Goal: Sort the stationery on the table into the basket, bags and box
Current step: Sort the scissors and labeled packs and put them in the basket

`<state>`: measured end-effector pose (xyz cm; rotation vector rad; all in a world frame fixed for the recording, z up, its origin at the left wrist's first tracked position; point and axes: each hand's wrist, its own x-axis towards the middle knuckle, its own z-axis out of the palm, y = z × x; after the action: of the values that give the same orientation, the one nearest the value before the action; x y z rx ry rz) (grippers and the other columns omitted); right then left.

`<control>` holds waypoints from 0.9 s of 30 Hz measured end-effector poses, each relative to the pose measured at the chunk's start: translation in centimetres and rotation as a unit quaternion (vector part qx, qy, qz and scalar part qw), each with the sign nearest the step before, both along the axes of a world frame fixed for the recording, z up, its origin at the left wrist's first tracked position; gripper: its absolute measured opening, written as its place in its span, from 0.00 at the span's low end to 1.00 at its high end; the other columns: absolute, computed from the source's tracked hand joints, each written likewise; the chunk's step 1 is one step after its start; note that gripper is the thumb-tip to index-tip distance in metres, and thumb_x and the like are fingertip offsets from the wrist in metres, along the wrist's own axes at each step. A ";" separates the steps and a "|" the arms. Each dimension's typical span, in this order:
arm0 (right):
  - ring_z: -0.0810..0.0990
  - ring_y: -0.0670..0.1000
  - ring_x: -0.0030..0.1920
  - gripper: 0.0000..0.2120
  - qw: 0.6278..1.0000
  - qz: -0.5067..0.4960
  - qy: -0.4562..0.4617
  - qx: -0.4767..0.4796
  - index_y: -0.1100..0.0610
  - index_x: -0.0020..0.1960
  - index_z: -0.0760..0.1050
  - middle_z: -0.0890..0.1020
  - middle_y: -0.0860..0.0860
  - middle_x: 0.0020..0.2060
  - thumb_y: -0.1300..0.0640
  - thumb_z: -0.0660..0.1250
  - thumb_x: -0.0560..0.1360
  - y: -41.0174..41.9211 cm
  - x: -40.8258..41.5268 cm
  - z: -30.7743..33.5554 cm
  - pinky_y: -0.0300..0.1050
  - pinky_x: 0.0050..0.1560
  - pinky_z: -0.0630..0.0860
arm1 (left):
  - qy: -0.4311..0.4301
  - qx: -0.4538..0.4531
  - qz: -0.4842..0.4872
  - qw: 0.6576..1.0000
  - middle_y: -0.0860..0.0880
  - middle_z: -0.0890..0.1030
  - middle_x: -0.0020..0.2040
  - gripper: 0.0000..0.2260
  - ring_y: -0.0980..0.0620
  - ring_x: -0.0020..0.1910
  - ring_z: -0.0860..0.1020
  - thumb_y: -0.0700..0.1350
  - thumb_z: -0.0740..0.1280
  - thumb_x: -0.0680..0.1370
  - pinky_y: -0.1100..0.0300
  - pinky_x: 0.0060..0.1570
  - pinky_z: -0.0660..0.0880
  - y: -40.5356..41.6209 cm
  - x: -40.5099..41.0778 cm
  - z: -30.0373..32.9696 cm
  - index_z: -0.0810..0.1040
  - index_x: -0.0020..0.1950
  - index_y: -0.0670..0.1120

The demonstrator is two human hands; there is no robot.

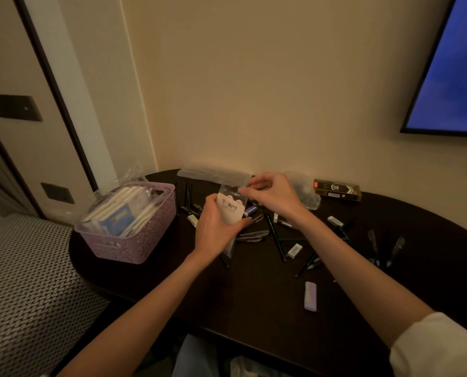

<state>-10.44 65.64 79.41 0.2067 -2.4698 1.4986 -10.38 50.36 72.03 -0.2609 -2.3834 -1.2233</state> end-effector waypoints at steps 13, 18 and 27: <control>0.85 0.50 0.41 0.04 0.999 0.049 0.005 0.022 0.63 0.47 0.79 0.85 0.56 0.40 0.62 0.68 0.75 1.1 0.1 -0.5 0.46 0.44 0.82 | -0.111 0.148 -0.193 0.964 0.51 0.79 0.53 0.16 0.52 0.54 0.80 0.43 0.68 0.77 0.61 0.43 0.81 -1.6 0.5 1.1 0.70 0.63 0.46; 0.84 0.46 0.37 0.05 0.998 0.053 0.016 0.005 0.64 0.49 0.80 0.84 0.57 0.40 0.62 0.68 0.75 1.5 0.7 -1.2 0.37 0.36 0.79 | -0.107 0.152 -0.219 0.958 0.51 0.82 0.51 0.06 0.59 0.51 0.82 0.39 0.64 0.79 0.63 0.41 0.80 -2.3 0.9 1.7 0.76 0.56 0.42; 0.85 0.48 0.47 0.12 0.984 0.115 -0.076 -0.114 0.57 0.58 0.77 0.85 0.52 0.46 0.57 0.68 0.75 2.0 1.4 -2.4 0.44 0.47 0.82 | -0.158 0.251 -0.210 0.932 0.46 0.84 0.50 0.07 0.51 0.50 0.83 0.41 0.66 0.78 0.57 0.44 0.81 -2.5 0.8 2.5 0.78 0.55 0.41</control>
<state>-9.08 67.61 77.05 0.3566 -2.4267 1.9449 -9.59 47.87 74.53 -0.4483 -2.2233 -2.1679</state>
